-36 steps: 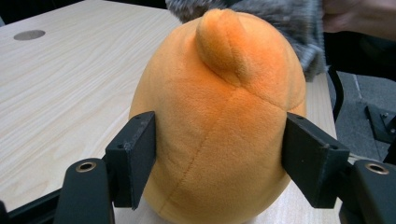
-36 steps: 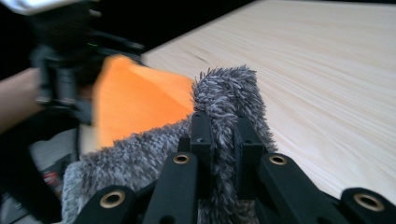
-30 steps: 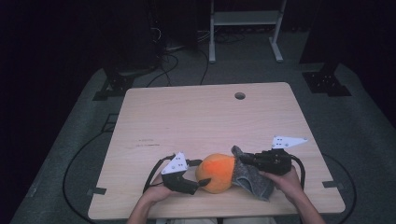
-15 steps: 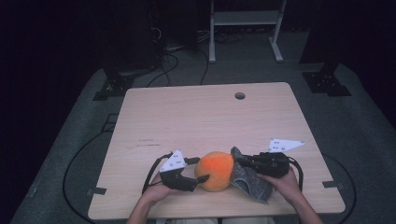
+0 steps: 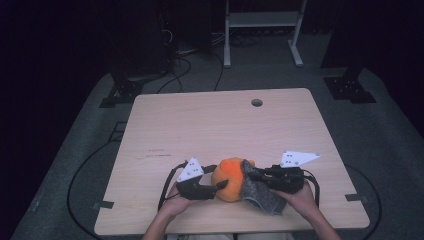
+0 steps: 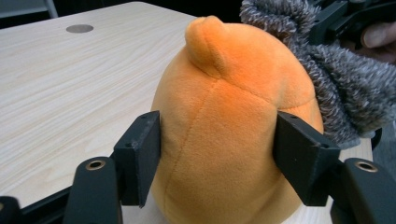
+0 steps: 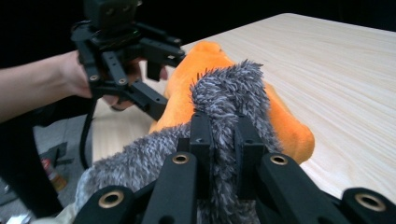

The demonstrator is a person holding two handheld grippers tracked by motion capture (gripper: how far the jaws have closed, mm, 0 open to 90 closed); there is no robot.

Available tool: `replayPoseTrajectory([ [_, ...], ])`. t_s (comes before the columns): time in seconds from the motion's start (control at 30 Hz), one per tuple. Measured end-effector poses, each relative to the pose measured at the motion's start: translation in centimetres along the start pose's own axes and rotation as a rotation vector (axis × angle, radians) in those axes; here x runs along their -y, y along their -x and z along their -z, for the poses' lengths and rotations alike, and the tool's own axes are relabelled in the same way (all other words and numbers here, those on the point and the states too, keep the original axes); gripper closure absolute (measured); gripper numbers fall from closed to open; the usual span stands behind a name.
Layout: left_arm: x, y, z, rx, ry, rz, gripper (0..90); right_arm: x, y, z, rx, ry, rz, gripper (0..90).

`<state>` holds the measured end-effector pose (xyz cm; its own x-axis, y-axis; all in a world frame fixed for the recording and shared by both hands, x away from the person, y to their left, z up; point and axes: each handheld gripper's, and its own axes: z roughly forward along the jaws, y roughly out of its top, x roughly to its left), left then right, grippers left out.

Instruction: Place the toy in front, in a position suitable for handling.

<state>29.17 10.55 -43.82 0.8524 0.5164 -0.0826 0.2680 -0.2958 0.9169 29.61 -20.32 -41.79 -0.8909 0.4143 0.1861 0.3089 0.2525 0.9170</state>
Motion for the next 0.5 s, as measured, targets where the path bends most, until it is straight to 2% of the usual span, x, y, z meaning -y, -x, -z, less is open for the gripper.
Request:
replayPoseTrajectory([
  [0.1,-0.2,0.2,-0.4,0.044,-0.009,-0.024,35.1,-0.4,-0.8,-0.3,-0.002,0.015,0.033,80.3],
  [0.17,-0.2,0.2,-0.4,0.044,-0.012,-0.020,34.9,-0.7,-1.5,-0.7,0.007,0.009,0.079,80.2],
  [0.23,-0.2,0.4,-0.4,0.049,-0.011,-0.024,35.8,-0.9,-1.3,-0.7,0.003,0.014,0.073,80.3],
  [0.27,-0.2,0.6,-0.4,0.061,-0.020,-0.034,35.9,-0.8,-1.0,-0.6,0.021,0.016,0.070,80.4],
  [0.37,-0.4,1.4,-0.7,0.078,-0.037,-0.099,34.0,-0.7,-0.2,-0.2,0.085,0.011,0.048,80.3],
  [0.4,-0.4,1.7,-0.9,0.070,-0.048,-0.136,33.5,-0.7,-0.2,0.0,0.110,0.004,0.051,80.4],
  [0.5,-0.4,2.0,-1.1,0.044,-0.050,-0.140,35.1,-0.8,-0.3,0.4,0.091,0.007,0.054,80.6],
])
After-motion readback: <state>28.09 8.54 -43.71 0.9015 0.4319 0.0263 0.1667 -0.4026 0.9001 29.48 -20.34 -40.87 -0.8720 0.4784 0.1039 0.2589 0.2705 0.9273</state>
